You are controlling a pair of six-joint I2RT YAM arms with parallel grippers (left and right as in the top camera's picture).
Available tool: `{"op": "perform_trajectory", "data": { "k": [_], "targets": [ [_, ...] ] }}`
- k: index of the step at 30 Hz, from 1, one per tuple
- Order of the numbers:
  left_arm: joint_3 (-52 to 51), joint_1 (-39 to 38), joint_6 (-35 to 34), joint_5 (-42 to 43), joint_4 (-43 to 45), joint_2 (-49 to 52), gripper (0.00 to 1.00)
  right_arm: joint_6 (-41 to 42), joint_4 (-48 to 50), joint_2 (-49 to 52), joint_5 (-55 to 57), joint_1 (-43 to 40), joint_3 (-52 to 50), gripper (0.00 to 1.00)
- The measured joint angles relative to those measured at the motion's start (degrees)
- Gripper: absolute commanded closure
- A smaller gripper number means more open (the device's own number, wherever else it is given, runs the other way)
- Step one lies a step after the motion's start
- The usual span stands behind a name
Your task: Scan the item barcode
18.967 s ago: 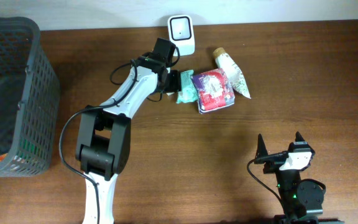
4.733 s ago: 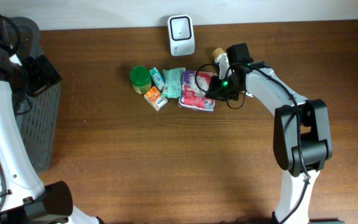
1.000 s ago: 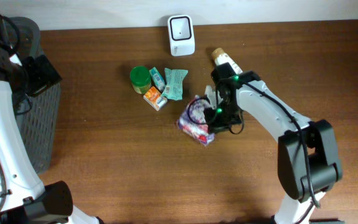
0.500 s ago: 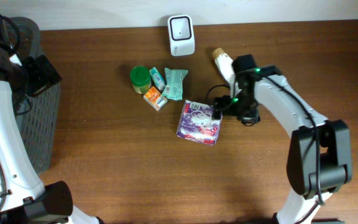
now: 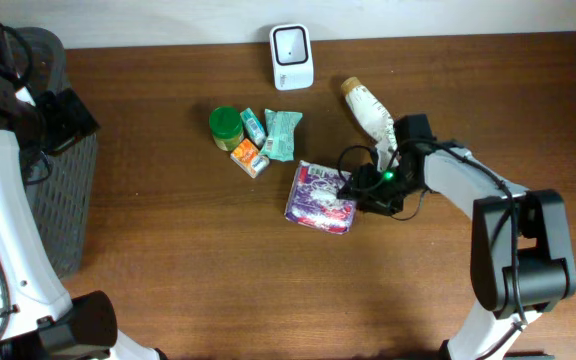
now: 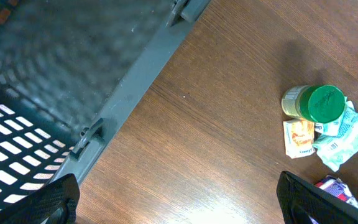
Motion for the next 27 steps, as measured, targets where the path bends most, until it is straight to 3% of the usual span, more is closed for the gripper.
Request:
{"op": "perform_trajectory", "data": {
  "k": [1,8,15,22,27],
  "targets": [
    [0.0,0.0,0.0,0.0,0.0,0.0,0.01,0.2,1.5,0.0,-0.7,0.0,-1.2,0.96],
    [0.0,0.0,0.0,0.0,0.0,0.0,0.01,0.5,6.0,-0.2,-5.3,2.1,-1.7,0.96],
    [0.0,0.0,0.0,0.0,0.0,0.0,0.01,-0.9,2.7,-0.4,-6.5,6.0,16.0,0.96],
    [0.0,0.0,0.0,0.0,0.0,0.0,0.01,0.1,-4.7,-1.4,14.1,14.1,30.1,0.96],
    [0.0,0.0,0.0,0.0,0.0,0.0,0.01,0.3,-5.0,-1.5,19.5,14.7,32.0,0.96]
  ]
}}
